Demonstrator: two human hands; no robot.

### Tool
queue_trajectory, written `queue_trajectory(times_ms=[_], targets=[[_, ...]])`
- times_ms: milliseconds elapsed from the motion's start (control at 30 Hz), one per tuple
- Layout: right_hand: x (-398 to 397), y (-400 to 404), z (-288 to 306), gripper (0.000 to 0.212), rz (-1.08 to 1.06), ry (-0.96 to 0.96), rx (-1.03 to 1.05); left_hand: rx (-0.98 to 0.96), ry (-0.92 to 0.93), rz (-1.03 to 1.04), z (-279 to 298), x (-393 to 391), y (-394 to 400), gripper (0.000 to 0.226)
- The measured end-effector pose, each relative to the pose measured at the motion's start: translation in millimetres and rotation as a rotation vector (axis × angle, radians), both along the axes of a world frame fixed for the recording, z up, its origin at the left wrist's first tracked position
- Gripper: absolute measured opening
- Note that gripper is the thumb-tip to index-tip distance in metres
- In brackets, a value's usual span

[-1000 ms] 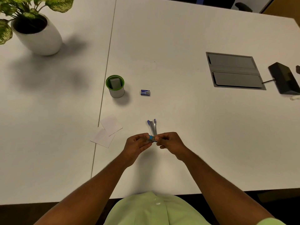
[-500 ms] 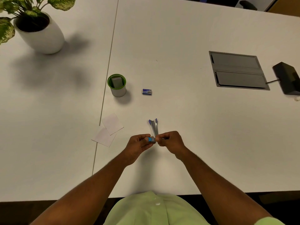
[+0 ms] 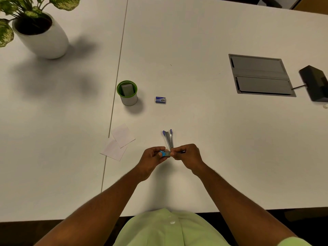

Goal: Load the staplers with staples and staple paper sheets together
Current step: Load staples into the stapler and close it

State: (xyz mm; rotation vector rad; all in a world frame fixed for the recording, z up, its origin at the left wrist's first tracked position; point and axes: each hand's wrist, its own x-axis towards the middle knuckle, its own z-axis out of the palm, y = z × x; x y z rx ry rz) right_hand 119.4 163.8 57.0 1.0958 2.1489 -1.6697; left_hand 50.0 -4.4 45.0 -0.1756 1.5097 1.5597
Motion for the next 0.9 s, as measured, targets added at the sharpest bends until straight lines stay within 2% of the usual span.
queue_trajectory(times_ms=[200,333,533,633,800,900], targets=[[-2,-1,-3,0.028,0.029,0.036,0.021,-0.018,0.036,-0.012,-1,-1,-1,0.03],[-1,1,-7,0.038,0.109,0.031,0.066,-0.048,0.123,-0.131,1,1,-4,0.035],[3,-6,-16,0.038,0.413,-0.012,0.302,-0.131,0.148,-0.245,-9,1,-9,0.047],[5,-12,-21,0.032,0.467,0.008,0.395,-0.163,0.162,-0.232,-12,0,-10,0.054],[11,-16,-34,0.031,0.39,-0.05,0.511,-0.356,0.367,-0.244,-24,-9,-25,0.054],[16,-16,-41,0.031,0.379,-0.098,0.568,-0.388,0.504,-0.218,-28,-18,-43,0.052]])
